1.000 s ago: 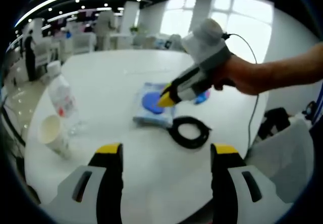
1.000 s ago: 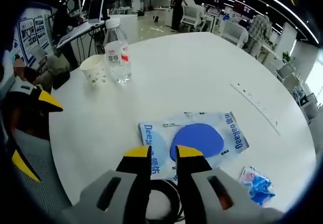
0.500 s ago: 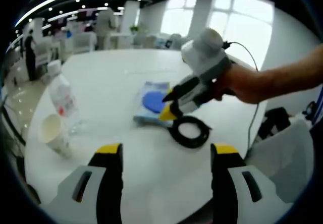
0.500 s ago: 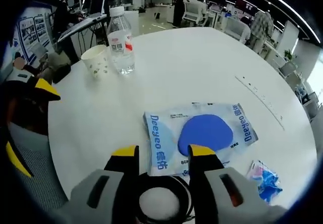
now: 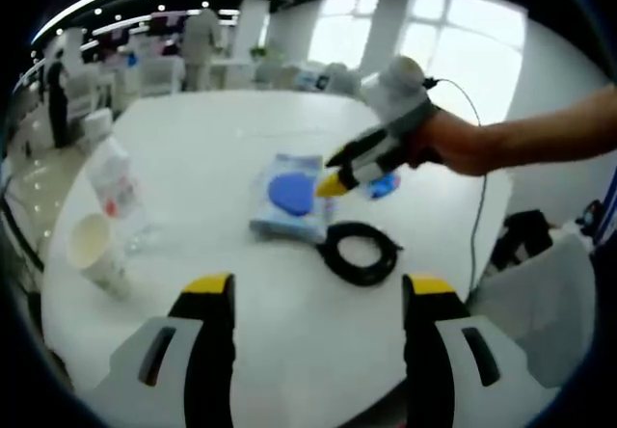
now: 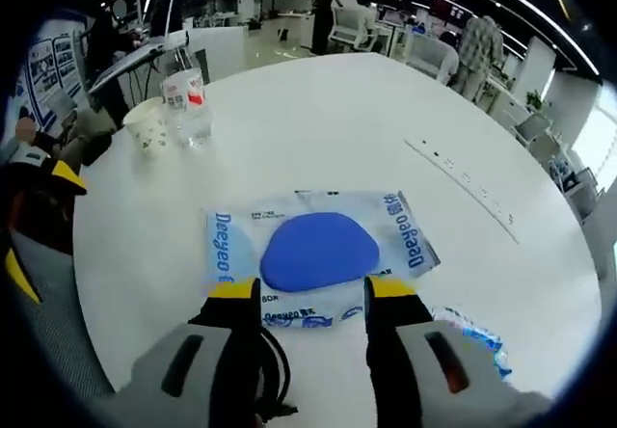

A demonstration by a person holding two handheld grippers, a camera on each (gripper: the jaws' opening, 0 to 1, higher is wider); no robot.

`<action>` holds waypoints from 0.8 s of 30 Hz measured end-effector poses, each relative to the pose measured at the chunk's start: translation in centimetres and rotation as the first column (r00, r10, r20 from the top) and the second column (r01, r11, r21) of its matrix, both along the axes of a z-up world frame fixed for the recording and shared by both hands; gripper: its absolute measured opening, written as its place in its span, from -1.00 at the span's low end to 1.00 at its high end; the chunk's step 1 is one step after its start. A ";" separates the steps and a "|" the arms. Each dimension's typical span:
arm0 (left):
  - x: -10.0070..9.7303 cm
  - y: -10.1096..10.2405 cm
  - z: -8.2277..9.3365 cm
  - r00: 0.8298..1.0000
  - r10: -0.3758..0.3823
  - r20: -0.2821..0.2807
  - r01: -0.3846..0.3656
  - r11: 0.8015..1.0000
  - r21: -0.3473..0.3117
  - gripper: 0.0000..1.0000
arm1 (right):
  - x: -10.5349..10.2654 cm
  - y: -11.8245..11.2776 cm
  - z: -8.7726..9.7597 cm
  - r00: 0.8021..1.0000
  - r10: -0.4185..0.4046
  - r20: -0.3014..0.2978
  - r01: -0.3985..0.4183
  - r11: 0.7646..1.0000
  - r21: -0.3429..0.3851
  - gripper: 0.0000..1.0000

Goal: Arrange the tabletop items into an orderly group along one side of the table until the central work area is clear of visible clutter.

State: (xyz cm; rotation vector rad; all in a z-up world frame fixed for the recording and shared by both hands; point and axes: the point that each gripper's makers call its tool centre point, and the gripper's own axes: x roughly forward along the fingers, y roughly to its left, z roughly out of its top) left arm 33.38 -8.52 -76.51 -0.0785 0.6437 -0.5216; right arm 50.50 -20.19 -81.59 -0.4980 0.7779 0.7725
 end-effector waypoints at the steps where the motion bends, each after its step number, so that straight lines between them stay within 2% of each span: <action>1: 0.1 -0.2 -0.1 1.000 -0.002 -0.002 0.002 1.000 0.003 0.34 | 0.5 -0.5 0.0 1.000 0.002 0.003 -0.002 1.000 -0.007 -0.15; 4: 0.3 -0.6 -0.4 1.000 -0.006 -0.014 0.006 1.000 0.017 0.34 | 2.1 -1.6 0.1 1.000 -0.001 0.005 0.001 1.000 -0.016 -0.15; 8: 1.6 -1.0 -0.6 0.998 0.058 -0.038 -0.059 0.998 -0.031 0.32 | 3.5 -2.7 0.1 1.000 0.004 0.006 -0.003 1.000 -0.028 -0.16; 13: 3.4 -2.3 -2.3 0.990 0.112 -0.082 -0.117 0.992 -0.048 0.30 | 4.5 -3.6 -0.6 1.000 -0.003 -0.016 0.003 0.999 -0.034 -0.17; 16: 4.2 -3.5 -3.3 0.986 0.117 -0.116 -0.128 0.988 -0.090 0.30 | 5.2 -3.9 -0.9 1.000 0.000 -0.029 -0.001 1.000 -0.031 -0.18; 20: 5.3 -4.2 -4.4 0.982 0.132 -0.134 -0.143 0.987 -0.080 0.29 | 6.3 -4.3 -1.5 0.999 -0.007 -0.048 0.006 1.000 -0.024 -0.21; 24: 6.7 -4.5 -5.3 0.970 0.176 -0.168 -0.193 0.977 -0.095 0.27 | 7.1 -4.3 -1.8 0.997 0.000 -0.072 -0.001 1.000 -0.020 -0.24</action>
